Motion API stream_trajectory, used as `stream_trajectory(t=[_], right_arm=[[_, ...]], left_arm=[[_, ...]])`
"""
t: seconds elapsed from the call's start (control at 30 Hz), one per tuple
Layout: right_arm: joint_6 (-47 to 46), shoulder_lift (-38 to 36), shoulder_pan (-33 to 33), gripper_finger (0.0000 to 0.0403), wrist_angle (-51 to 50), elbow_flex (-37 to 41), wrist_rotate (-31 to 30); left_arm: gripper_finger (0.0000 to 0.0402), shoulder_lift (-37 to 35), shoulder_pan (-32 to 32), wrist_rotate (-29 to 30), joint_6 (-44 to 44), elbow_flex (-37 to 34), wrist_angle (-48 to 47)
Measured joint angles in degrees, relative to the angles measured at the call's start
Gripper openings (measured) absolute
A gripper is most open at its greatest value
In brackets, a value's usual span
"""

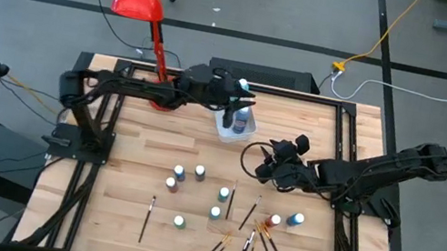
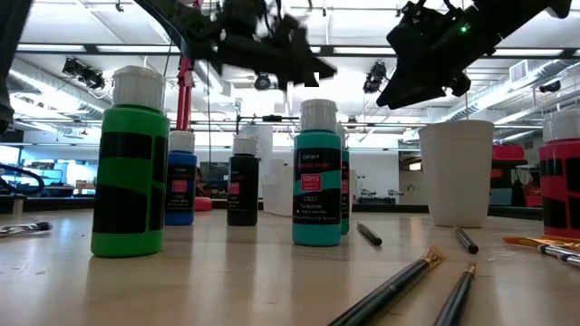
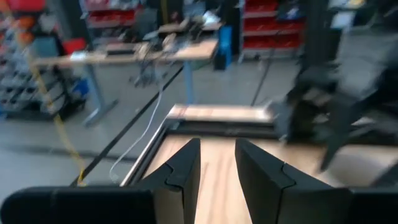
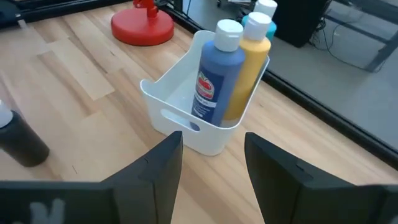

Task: Pick & Place Paint Supplies
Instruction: Put the large blue paint bottle into the white bin

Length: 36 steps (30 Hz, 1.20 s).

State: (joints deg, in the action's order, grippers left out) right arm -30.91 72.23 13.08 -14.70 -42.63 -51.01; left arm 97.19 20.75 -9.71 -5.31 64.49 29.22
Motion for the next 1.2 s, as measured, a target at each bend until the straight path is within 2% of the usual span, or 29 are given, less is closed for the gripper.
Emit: stream_trajectory(t=[0.13, 0.3, 0.4, 0.53, 0.7, 0.8, 0.87, 0.93, 1.03, 1.2], right_arm=[[2.6, 0.0, -0.8, 0.0176, 3.2, 0.0, -1.9], [9.6, 0.8, -4.0, 0.0176, 9.9, 0.0, -1.6], [16.1, 2.9, -6.7, 0.0176, 18.1, 0.0, 0.8], [28.6, 7.1, -10.3, 0.0179, 32.1, 0.0, 10.6], [35.9, 12.7, -13.5, 0.0197, 51.1, 0.0, 25.8], [34.7, 16.5, -15.1, 0.0199, 60.3, 0.0, 36.5], [29.6, 19.5, -16.0, 0.0194, 65.1, -0.1, 39.1], [27.1, 22.9, -16.7, 0.0185, 65.1, -1.4, 38.1], [26.9, 27.3, -16.8, 0.0165, 60.0, -6.1, 34.3], [23.1, 32.7, -16.3, 0.0105, 42.1, -16.9, 27.2]], left_arm=[[0.0109, -8.0, -1.4, 0.4, -2.6, 0.0, -7.5], [0.0109, -18.6, -3.4, 6.5, -5.5, 0.0, -19.9], [0.0110, -24.3, -4.6, 10.4, -5.9, 0.0, -27.3], [0.0110, -30.4, -5.7, 14.4, -5.9, 0.0, -35.8], [0.0110, -34.6, -6.1, 16.7, -7.2, 0.0, -42.8], [0.0110, -35.1, -6.1, 16.7, -8.5, 0.0, -44.4], [0.0110, -35.0, -6.1, 16.7, -8.5, 0.0, -44.5], [0.0110, -35.0, -6.1, 16.7, -8.7, 0.0, -44.3], [0.0110, -35.0, -6.1, 16.7, -10.4, 0.0, -44.4], [0.0110, -35.0, -6.1, 16.7, -10.4, 0.0, -44.4]])
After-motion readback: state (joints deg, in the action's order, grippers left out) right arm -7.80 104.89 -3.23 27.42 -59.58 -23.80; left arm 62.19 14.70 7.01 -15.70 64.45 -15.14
